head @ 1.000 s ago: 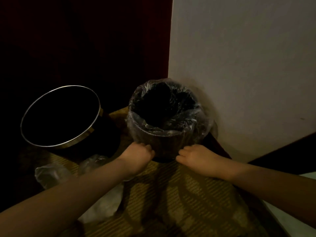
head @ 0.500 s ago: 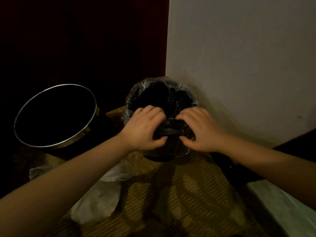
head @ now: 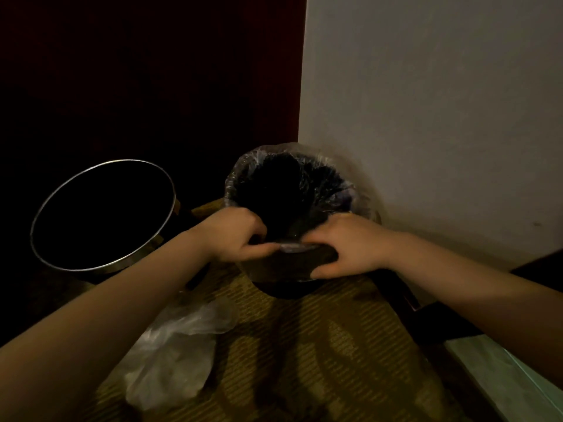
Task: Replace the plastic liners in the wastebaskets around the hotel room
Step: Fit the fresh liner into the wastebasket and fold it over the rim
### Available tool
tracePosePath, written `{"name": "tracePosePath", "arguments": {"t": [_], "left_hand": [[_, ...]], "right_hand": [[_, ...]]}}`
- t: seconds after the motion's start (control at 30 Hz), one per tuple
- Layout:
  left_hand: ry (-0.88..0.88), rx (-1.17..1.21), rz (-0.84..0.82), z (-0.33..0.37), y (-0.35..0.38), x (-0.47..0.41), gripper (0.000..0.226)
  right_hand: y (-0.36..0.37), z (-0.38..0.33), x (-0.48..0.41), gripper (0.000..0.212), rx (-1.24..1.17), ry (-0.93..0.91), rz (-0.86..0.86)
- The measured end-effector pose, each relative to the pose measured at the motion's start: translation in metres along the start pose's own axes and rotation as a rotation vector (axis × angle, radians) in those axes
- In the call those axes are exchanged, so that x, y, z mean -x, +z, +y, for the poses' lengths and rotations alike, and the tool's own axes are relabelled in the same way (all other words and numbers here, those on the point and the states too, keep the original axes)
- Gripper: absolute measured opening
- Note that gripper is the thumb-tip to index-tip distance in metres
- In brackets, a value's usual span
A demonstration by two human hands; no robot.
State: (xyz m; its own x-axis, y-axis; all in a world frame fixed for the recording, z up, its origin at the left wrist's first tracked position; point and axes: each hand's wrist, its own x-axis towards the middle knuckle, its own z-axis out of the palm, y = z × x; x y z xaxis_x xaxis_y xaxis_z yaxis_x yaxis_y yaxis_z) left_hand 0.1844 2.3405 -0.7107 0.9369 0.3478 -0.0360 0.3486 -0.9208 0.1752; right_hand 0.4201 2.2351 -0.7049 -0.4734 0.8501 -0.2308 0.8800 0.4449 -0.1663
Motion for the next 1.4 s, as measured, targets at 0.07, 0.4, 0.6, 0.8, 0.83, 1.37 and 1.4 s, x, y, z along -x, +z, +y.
{"name": "tracePosePath", "arguments": {"t": [0.07, 0.4, 0.6, 0.8, 0.83, 1.37, 1.4], "left_hand": [[-0.041, 0.085, 0.13, -0.002, 0.0, 0.004, 0.07], [-0.401, -0.323, -0.258, -0.015, -0.011, -0.024, 0.037], [-0.386, -0.232, 0.279, -0.024, -0.029, -0.041, 0.025], [-0.596, 0.092, 0.324, -0.031, -0.021, -0.074, 0.045], [-0.631, 0.125, 0.332, -0.032, -0.021, -0.08, 0.05], [-1.001, 0.122, 0.146, -0.062, 0.004, -0.096, 0.02], [-0.988, 0.111, 0.146, -0.06, 0.004, -0.095, 0.021]], "right_hand": [[-0.004, -0.006, -0.006, 0.052, -0.041, 0.008, -0.103], [-0.009, -0.032, -0.038, 0.057, -0.28, 0.04, -0.282], [-0.025, 0.007, -0.041, 0.034, -0.457, 0.288, 0.345], [-0.026, 0.033, -0.068, 0.053, -0.2, 0.603, 0.679], [-0.029, 0.036, -0.075, 0.057, -0.208, 0.623, 0.664], [-0.03, 0.074, -0.11, 0.045, -0.162, 0.893, 0.134], [-0.03, 0.071, -0.112, 0.059, -0.189, 0.824, 0.157]]}}
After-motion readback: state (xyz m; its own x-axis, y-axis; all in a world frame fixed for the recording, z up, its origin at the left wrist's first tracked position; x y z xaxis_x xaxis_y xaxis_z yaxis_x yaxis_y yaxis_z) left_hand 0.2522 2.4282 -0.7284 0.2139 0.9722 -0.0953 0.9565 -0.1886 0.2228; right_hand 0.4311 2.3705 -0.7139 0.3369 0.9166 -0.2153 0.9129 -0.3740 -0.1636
